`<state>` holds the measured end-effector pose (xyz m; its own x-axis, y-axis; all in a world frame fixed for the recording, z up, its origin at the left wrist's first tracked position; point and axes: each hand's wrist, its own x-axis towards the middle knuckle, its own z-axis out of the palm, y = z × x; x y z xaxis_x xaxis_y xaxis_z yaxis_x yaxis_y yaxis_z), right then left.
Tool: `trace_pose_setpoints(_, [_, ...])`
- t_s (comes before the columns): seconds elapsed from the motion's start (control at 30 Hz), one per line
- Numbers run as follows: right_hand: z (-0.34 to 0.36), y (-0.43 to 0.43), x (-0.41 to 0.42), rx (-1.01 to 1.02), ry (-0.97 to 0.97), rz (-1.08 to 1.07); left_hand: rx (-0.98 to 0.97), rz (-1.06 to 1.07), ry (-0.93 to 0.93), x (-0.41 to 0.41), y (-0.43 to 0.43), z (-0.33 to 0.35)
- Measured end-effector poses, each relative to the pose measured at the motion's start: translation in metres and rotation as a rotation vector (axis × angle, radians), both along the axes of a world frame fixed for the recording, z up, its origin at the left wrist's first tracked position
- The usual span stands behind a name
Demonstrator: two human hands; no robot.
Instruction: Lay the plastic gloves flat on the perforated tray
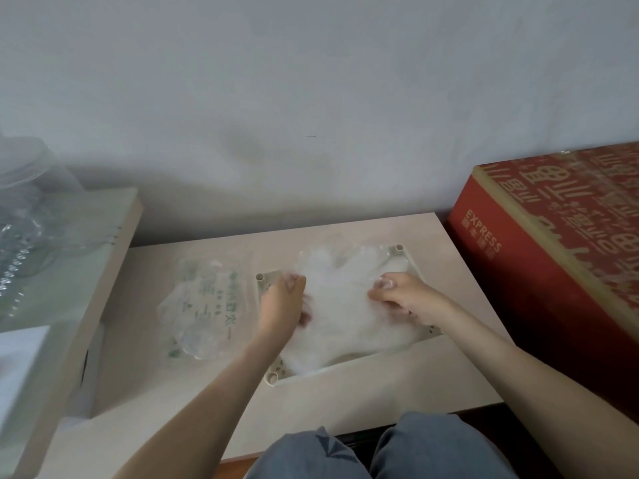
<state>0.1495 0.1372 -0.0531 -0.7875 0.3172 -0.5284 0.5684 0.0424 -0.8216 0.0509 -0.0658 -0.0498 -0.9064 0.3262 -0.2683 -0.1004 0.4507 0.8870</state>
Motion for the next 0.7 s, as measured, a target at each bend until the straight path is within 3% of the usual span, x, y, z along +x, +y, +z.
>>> trace_pose_setpoints(0.1, [-0.002,-0.005,-0.001,0.114,0.006,-0.018,-0.124,-0.036,0.103,0.001,-0.005,-0.009])
trace_pose_setpoints(0.23, [-0.006,-0.007,-0.007,0.231,0.039,-0.024,-0.458,-0.123,0.32,0.001,-0.009,-0.02])
trace_pose_setpoints(0.37, [-0.01,-0.005,-0.012,0.292,0.024,0.003,-0.607,-0.219,1.061,0.001,-0.008,-0.031])
trace_pose_setpoints(0.43, [-0.007,-0.004,-0.014,0.304,-0.002,0.025,-0.567,-0.385,1.222,0.002,-0.005,-0.035])
trace_pose_setpoints(0.57, [0.001,0.001,-0.014,0.511,-0.051,0.174,-0.727,-0.791,1.049,0.002,0.002,-0.044])
trace_pose_setpoints(0.7, [-0.003,0.013,-0.01,0.783,-0.11,0.159,-0.825,-0.873,0.772,-0.006,0.005,-0.058])
